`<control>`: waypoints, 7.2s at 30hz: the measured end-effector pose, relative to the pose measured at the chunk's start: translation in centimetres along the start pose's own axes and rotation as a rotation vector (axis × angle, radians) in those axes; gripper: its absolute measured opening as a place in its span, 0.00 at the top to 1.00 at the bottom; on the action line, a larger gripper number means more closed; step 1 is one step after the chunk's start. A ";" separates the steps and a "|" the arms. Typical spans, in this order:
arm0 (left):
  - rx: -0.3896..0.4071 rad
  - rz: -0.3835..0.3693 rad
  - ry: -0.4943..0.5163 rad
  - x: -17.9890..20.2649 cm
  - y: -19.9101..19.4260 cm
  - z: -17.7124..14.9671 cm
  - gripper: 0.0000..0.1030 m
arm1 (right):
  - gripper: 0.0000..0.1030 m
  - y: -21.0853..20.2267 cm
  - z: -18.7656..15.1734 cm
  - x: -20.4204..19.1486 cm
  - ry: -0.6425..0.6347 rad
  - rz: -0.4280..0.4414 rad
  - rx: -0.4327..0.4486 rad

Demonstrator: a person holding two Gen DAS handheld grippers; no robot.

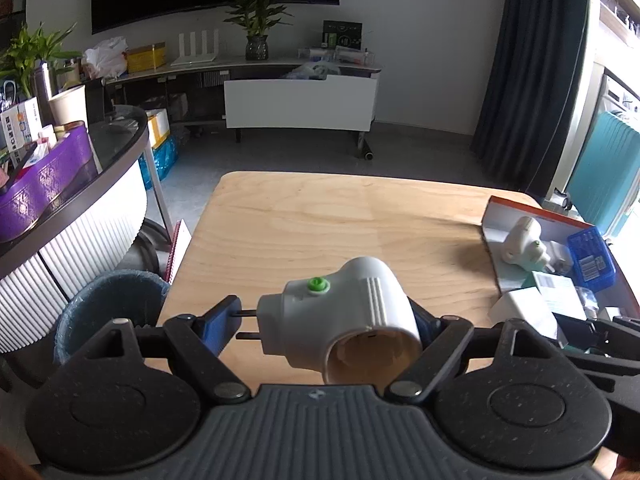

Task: Organize rigid objects
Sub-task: 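Carry the socket adapter with the left tool and USB charger with the right tool over the box, then open the right tool to drop the USB charger while the left tool releases the socket adapter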

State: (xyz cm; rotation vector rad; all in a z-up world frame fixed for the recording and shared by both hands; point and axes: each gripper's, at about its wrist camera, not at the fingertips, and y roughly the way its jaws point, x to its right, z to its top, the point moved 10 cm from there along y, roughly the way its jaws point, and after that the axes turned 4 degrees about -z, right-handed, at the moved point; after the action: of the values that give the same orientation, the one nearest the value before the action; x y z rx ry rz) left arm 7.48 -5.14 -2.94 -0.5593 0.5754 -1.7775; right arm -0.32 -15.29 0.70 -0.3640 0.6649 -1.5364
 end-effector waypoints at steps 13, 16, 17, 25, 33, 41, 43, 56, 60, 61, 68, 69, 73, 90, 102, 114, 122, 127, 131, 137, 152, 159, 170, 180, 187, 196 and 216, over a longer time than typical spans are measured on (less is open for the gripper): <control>0.020 -0.071 0.062 5.0 -1.4 -0.8 0.17 | 0.52 -3.5 -0.8 4.3 0.053 -0.056 0.033; 0.017 -0.094 0.081 6.5 -1.4 -0.9 0.17 | 0.52 -4.1 -1.0 5.6 0.069 -0.075 0.036; 0.017 -0.100 0.091 6.8 -1.5 -0.9 0.17 | 0.52 -4.3 -1.0 6.0 0.076 -0.080 0.038; 0.009 -0.161 0.142 10.2 -1.7 -1.6 0.17 | 0.52 -5.5 -1.8 9.3 0.120 -0.122 0.044; 0.014 -0.200 0.174 12.5 -1.8 -1.6 0.17 | 0.52 -6.7 -2.1 12.2 0.163 -0.171 0.062; 0.012 -0.236 0.200 14.9 -1.5 -1.4 0.17 | 0.52 -7.7 -2.2 14.7 0.191 -0.217 0.077; 0.012 -0.244 0.209 15.5 -1.5 -1.4 0.17 | 0.52 -7.8 -2.2 15.2 0.195 -0.225 0.079; 0.002 -0.277 0.240 17.7 -1.2 -1.8 0.17 | 0.52 -8.7 -2.5 17.9 0.230 -0.276 0.089; 0.001 -0.288 0.247 18.4 -1.1 -1.6 0.17 | 0.52 -9.0 -2.4 18.9 0.243 -0.289 0.096; 0.000 -0.291 0.247 18.6 -1.0 -1.5 0.17 | 0.52 -9.0 -2.3 19.1 0.246 -0.291 0.098; 0.007 -0.308 0.263 20.3 -0.8 -1.0 0.17 | 0.52 -9.1 -1.9 20.3 0.254 -0.302 0.104; 0.006 -0.311 0.265 20.5 -0.7 -0.9 0.17 | 0.52 -9.1 -1.9 20.5 0.256 -0.303 0.105; 0.004 -0.318 0.270 21.4 -0.4 -0.8 0.17 | 0.52 -9.1 -1.6 21.1 0.266 -0.307 0.108; -0.019 -0.330 0.271 23.1 1.0 -0.8 0.17 | 0.52 -8.3 -0.8 22.4 0.268 -0.316 0.109; -0.027 -0.338 0.272 24.0 1.9 -0.5 0.17 | 0.52 -7.5 -0.6 23.2 0.272 -0.319 0.100; -0.040 -0.337 0.273 24.3 3.0 -0.1 0.17 | 0.52 -6.3 -0.1 23.8 0.267 -0.326 0.093; -0.049 -0.346 0.270 24.6 3.6 0.1 0.17 | 0.52 -5.7 0.0 24.2 0.274 -0.327 0.085; -0.055 -0.348 0.272 24.9 4.2 0.2 0.17 | 0.52 -5.2 0.0 24.6 0.288 -0.323 0.074; -0.064 -0.352 0.275 25.1 4.6 0.1 0.17 | 0.52 -4.7 0.2 25.0 0.288 -0.322 0.062; -0.076 -0.350 0.270 25.1 5.2 0.0 0.17 | 0.52 -4.0 0.7 25.3 0.284 -0.314 0.053; -0.098 -0.365 0.288 26.1 6.5 -0.3 0.17 | 0.51 -1.6 2.7 24.6 0.235 -0.258 0.034; -0.106 -0.385 0.302 27.1 6.8 -0.6 0.17 | 0.52 -0.5 3.1 24.0 0.222 -0.239 0.022; -0.122 -0.412 0.313 28.1 7.3 -1.2 0.17 | 0.58 -1.5 4.0 24.6 0.215 -0.262 0.076; -0.096 -0.430 0.292 28.9 6.2 -0.1 0.11 | 0.53 -5.3 2.8 26.8 0.286 -0.314 0.122; -0.088 -0.382 0.268 27.4 4.2 -0.3 0.04 | 0.47 -7.4 2.0 26.2 0.294 -0.317 0.130; -0.092 -0.302 0.277 25.6 0.5 -2.2 0.00 | 0.32 -10.4 -0.4 25.1 0.302 -0.298 0.119; -0.142 -0.233 0.236 24.6 -1.4 -6.0 0.00 | 0.24 -12.3 -5.6 24.4 0.279 -0.282 0.011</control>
State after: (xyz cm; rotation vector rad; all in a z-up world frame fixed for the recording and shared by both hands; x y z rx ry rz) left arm -3.66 -27.85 -4.54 -0.5343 0.8317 -2.0508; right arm -15.61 -38.54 -0.21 -0.2439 0.8483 -1.8801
